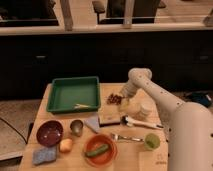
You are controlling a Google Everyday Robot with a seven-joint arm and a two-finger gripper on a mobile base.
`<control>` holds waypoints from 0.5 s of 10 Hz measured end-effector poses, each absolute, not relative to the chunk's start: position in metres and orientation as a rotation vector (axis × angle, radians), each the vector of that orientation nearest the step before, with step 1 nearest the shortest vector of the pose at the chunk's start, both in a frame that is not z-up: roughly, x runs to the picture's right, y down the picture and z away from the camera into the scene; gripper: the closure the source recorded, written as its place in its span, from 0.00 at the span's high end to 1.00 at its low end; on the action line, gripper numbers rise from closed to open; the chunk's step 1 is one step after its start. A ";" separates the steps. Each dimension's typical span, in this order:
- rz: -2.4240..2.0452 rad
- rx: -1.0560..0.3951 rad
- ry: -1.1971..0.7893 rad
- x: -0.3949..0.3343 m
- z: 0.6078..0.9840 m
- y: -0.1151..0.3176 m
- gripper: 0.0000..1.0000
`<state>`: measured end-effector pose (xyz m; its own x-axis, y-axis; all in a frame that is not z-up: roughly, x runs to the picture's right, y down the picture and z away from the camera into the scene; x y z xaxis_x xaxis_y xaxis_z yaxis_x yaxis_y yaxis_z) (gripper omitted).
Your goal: Place grapes in metal cup
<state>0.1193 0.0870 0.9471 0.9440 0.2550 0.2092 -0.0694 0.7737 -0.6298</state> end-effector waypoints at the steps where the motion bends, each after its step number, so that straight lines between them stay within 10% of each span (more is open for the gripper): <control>1: 0.178 -0.666 -0.290 0.118 0.948 0.087 0.80; 3: 0.175 -0.668 -0.284 0.117 0.950 0.087 0.79; 5: 0.158 -0.662 -0.271 0.116 0.951 0.088 0.53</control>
